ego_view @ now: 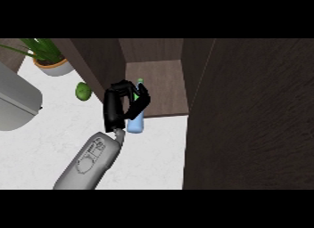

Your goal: Pick up the bottled water, place it into the cabinet and close the cabinet

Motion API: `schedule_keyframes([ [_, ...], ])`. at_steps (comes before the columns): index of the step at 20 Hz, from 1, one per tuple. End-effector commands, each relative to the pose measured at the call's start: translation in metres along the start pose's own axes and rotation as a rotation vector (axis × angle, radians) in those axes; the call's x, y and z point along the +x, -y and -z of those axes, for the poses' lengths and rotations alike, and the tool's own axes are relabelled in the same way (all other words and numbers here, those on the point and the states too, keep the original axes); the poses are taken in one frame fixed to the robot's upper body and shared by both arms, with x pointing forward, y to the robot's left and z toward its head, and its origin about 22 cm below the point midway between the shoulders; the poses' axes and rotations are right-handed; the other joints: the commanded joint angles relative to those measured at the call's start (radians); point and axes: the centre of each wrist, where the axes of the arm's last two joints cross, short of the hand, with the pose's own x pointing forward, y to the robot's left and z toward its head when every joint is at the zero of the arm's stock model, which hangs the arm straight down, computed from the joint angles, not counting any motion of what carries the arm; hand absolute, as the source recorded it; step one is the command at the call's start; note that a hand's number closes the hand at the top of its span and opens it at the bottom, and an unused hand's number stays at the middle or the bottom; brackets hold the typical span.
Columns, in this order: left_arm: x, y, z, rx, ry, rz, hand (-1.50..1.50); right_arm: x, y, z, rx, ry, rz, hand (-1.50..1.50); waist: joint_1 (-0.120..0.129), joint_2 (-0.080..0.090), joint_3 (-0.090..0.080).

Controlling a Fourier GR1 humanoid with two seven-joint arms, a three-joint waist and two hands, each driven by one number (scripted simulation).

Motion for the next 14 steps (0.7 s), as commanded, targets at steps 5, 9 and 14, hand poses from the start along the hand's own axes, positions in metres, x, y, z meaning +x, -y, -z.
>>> schedule_keyframes([
  [5,0.018,-0.019,0.071,0.004,0.104,0.214,1.50,0.001,-0.003,0.005,-0.001,0.022,-0.002,-1.50,-0.030,0.038,-0.009],
  [9,0.018,-0.010,0.072,0.031,0.074,0.244,-1.50,-0.001,-0.001,0.001,0.008,0.006,0.006,-1.50,-0.031,0.035,-0.008],
  [14,0.017,-0.015,0.074,0.034,0.066,0.256,-1.50,-0.007,-0.001,-0.001,-0.002,-0.013,0.009,-1.50,-0.035,0.037,-0.009],
])
